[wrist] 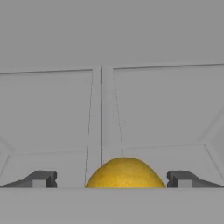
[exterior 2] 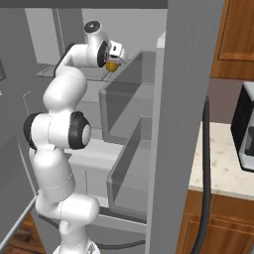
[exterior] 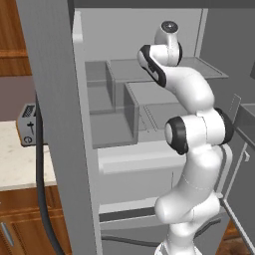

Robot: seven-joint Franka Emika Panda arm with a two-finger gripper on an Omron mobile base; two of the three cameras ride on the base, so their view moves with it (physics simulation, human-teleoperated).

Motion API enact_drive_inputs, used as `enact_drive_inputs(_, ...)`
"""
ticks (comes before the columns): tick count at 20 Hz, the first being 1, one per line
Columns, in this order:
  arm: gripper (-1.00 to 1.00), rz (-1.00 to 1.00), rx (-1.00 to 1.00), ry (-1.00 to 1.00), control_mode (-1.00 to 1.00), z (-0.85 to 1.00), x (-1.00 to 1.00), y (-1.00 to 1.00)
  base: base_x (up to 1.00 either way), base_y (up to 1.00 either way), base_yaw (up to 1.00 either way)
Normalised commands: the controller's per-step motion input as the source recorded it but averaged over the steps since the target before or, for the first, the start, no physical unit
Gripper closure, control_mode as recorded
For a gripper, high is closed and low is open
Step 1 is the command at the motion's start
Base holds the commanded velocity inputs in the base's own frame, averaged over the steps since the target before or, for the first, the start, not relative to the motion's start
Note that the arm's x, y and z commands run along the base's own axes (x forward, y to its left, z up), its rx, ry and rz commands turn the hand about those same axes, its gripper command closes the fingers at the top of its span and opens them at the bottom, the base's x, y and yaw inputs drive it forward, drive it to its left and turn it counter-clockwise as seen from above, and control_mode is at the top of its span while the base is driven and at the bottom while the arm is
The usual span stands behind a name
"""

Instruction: Grab the lemons from the fridge, place them in the blender, close the lid, and turn on the blender to create a marinade.

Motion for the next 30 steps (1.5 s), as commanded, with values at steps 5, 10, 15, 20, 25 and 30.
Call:
enact_drive_inputs(5,-1.00,0.00,0.00,0.00,-1.00,-0.31,0.00,0.00,0.00,0.00,0.00)
enact_drive_inputs(10,1.00,0.00,0.00,0.00,-1.00,-0.37,0.00,0.00,0.00,0.00,0.00)
enact_drive_inputs(15,1.00,0.00,0.00,-0.08,-1.00,-0.18,-0.07,0.00,0.00,0.00,0.00)
enact_drive_inputs(20,1.00,0.00,0.00,-0.29,-1.00,0.01,-0.52,0.00,0.00,0.00,0.00)
enact_drive_inputs(25,1.00,0.00,0.00,-0.19,-1.00,0.20,-0.98,0.00,0.00,0.00,0.00)
enact_drive_inputs(30,1.00,0.00,0.00,-0.02,-1.00,0.61,-1.00,0.00,0.00,0.00,0.00)
